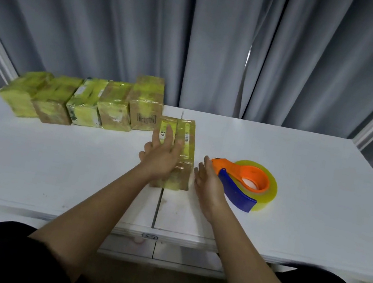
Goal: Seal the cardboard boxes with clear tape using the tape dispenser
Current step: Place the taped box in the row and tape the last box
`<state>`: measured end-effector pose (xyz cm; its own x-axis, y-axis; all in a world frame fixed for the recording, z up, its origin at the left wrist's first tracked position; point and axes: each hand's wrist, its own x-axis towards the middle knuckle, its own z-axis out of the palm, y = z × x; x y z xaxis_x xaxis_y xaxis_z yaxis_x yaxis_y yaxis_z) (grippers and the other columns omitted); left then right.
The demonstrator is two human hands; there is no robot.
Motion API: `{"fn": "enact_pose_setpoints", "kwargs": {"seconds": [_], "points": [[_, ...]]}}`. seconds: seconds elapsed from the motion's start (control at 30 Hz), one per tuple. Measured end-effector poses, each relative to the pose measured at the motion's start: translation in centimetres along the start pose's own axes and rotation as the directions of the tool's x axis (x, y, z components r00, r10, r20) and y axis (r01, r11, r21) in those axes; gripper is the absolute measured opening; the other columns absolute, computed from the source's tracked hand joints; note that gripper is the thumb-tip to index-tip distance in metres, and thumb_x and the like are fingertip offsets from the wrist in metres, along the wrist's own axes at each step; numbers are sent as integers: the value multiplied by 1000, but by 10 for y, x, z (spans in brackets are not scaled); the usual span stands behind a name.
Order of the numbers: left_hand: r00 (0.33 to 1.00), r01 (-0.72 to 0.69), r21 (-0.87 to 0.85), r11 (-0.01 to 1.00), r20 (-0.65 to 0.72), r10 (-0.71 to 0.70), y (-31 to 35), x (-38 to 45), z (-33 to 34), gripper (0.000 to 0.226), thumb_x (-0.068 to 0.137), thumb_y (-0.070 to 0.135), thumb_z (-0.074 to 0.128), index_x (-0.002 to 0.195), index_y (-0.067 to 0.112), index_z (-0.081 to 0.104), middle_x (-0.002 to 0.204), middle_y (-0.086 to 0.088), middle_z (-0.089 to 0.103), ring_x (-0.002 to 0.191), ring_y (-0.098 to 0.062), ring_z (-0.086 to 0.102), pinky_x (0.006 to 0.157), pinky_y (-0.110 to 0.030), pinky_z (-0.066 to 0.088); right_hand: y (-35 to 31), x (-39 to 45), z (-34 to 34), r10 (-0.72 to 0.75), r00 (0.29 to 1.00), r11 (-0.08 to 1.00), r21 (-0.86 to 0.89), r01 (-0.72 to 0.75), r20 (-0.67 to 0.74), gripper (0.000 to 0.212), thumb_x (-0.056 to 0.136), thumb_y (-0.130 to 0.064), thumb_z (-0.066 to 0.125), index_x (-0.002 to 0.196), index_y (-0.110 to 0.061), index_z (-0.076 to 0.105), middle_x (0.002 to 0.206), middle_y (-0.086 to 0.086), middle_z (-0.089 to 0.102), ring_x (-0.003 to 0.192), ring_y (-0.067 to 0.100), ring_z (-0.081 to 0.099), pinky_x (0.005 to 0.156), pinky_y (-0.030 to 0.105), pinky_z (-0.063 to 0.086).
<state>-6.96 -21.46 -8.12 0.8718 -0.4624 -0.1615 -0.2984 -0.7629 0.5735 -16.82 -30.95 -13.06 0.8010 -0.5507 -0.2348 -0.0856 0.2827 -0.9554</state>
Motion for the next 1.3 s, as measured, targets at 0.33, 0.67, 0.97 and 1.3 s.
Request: {"fn": "enact_pose_setpoints", "kwargs": {"seconds": [0.33,0.67,0.97,1.3], "points": [[904,-217,-628,748,-419,-89,-55,-39,16,27,98,27,48,123,19,57,116,5,57,106,-13,56,81,-13,44,19,-4,22,-314,939,948,-104,301,-141,17,98,-15,52,106,-11,67,103,3,69,99,17,64,88,28,54],[817,-284,-577,766,-564,-122,-63,-26,42,36,94,21,56,130,20,57,90,-3,48,82,4,53,72,2,34,56,-3,32,-583,804,779,-359,514,-117,25,101,-10,44,119,-24,53,115,-6,55,108,-4,52,88,11,44],[872,-353,-378,856,-465,154,-81,13,16,33,99,17,45,130,19,58,94,-13,55,84,18,47,76,2,31,-11,33,-2,-581,568,-8,-702,712,583,45,100,-47,33,134,-27,55,146,-4,45,139,19,29,118,39,15],[840,-333,-302,893,-525,136,-53,-24,61,60,99,7,38,150,11,7,158,-3,13,128,1,24,93,-10,30,11,46,6,-592,591,67,-697,714,548,53,102,-47,22,135,-21,53,142,1,48,140,16,25,118,44,11]]}}
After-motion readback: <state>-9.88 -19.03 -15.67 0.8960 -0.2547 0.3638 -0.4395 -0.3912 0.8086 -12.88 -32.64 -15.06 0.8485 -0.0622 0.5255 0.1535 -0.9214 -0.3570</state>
